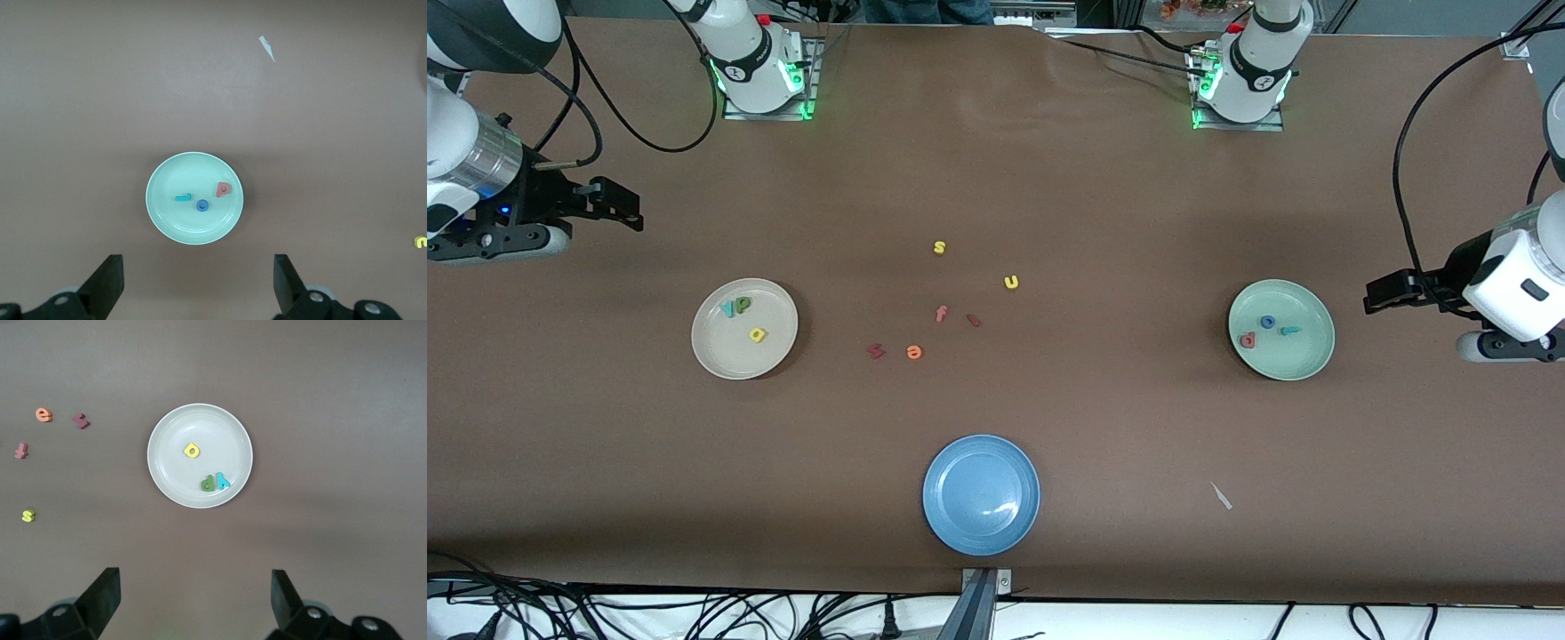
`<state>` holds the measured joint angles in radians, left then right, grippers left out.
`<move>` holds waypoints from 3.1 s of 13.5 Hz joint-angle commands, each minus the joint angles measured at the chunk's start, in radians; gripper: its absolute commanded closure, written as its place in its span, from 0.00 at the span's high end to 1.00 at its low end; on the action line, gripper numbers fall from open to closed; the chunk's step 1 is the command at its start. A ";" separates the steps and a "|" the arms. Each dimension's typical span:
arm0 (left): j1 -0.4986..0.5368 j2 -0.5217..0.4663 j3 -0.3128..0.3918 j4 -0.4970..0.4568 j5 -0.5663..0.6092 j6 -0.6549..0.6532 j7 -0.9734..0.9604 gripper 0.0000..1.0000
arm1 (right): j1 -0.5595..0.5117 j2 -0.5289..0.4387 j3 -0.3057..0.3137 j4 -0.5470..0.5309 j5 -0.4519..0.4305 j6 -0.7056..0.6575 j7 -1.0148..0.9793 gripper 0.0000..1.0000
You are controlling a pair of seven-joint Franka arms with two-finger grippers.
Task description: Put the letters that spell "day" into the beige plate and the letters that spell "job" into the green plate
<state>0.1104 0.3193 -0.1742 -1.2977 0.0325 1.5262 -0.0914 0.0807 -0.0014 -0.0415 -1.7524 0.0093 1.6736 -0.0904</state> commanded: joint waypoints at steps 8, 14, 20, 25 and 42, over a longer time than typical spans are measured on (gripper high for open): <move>-0.052 -0.105 0.099 -0.146 -0.079 0.163 0.053 1.00 | -0.002 0.014 -0.001 0.050 -0.034 -0.034 0.004 1.00; -0.057 -0.100 0.102 -0.127 -0.063 0.167 0.055 1.00 | -0.004 0.014 -0.001 0.051 -0.046 -0.025 0.006 1.00; -0.064 -0.098 0.094 -0.111 -0.054 0.166 0.045 1.00 | -0.004 0.017 -0.003 0.060 -0.057 -0.029 0.006 1.00; -0.069 -0.095 0.093 -0.109 -0.010 0.166 0.045 1.00 | -0.004 0.017 -0.003 0.063 -0.058 -0.031 0.004 1.00; -0.071 -0.095 0.088 -0.106 -0.013 0.166 0.045 1.00 | -0.004 0.017 -0.020 0.063 -0.058 -0.034 -0.003 1.00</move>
<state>0.0442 0.2341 -0.0853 -1.4047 -0.0009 1.6891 -0.0621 0.0800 0.0047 -0.0602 -1.7188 -0.0355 1.6638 -0.0904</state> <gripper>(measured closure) 0.000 0.000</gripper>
